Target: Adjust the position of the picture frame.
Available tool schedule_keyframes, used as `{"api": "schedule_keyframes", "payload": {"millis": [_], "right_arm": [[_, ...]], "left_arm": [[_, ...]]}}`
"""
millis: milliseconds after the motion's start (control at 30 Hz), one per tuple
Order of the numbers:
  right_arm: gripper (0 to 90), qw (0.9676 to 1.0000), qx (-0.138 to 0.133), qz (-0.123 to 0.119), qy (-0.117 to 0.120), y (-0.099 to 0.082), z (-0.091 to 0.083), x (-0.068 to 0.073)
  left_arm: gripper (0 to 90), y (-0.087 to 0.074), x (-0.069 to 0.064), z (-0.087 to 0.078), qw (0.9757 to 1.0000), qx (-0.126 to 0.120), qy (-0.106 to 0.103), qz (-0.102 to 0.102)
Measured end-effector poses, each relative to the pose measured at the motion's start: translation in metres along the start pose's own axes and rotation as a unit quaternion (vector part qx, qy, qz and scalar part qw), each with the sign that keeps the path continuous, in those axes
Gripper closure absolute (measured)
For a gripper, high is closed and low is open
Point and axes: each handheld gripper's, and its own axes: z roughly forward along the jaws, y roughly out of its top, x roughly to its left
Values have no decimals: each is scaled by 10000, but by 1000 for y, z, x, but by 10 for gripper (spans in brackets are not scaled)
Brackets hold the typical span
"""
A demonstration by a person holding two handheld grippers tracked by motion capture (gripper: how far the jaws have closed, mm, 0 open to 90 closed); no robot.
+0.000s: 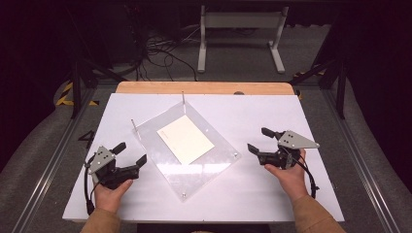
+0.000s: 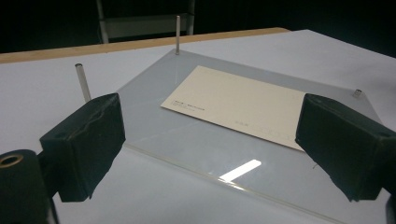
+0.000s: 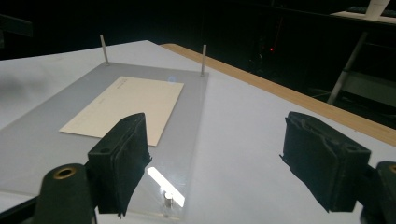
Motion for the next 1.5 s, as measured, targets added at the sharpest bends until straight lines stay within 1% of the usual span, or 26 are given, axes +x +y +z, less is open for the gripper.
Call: {"api": "schedule_keyframes", "payload": {"millis": [133,233,300,333,400,567,600,700,767,800,833,867,900,933,1000,1033,1067,1100,1200,1300,1367,1400,1433,1500], "right_arm": [[227,9999,68,18,115,8,11,5],[232,9997,166,-45,198,13,20,10],[237,9995,166,-72,258,16,26,12],[237,9994,197,-13,299,18,29,12],[245,9991,249,18,330,21,35,11],[342,9964,540,125,634,26,47,13],[358,9957,619,84,678,26,51,14],[386,9937,811,68,765,23,59,15],[447,9903,1073,52,880,19,68,16],[469,9888,1191,8,894,17,71,16],[469,9888,1191,8,894,17,71,16],[500,9874,1313,-38,884,16,73,17],[525,9855,1455,-68,875,13,76,17],[568,9822,1691,-93,808,10,80,16],[609,9792,1856,-96,809,6,83,15],[609,9792,1856,-96,809,6,83,15],[639,9773,1952,-100,818,5,84,14],[650,9748,2052,-92,875,3,85,14],[652,9687,2320,-142,875,-1,87,14],[651,9634,2542,-58,851,-5,89,13],[660,9612,2653,-4,755,-7,89,12],[670,9606,2675,6,752,-8,89,11],[678,9593,2718,45,760,-8,88,10],[686,9576,2780,11,759,-9,88,10]], "left_arm": [[90,1,-1,3,10000,-18,-38,3],[92,2,-2,5,10000,-20,-74,17],[95,3,-3,6,9999,3,-98,30],[96,3,-3,7,10000,10,-81,46],[98,3,-3,8,10000,16,-85,39],[105,2,-2,7,10000,42,-75,30],[106,2,-2,7,10000,48,-76,30],[109,1,-2,7,9999,81,-70,24],[113,1,-2,6,9999,94,-63,26],[115,1,-1,6,9999,110,-51,23],[116,1,-1,6,9999,110,-51,23],[116,1,-1,6,9999,102,-45,17],[118,0,-1,6,9999,125,-40,21],[121,0,-1,6,9999,136,-42,24],[125,0,-1,6,9998,171,-44,18],[126,0,-1,6,9998,171,-44,18],[126,0,-1,6,9998,193,-45,25],[127,0,-1,6,9998,206,-40,30],[131,0,-2,6,9998,219,-32,28],[133,0,-2,6,9997,238,-42,26],[134,0,-2,7,9997,248,-48,38],[135,-1,-2,7,9997,251,-43,29],[135,-1,-2,7,9997,257,-45,28],[136,-1,-2,7,9996,285,-48,31]]}}
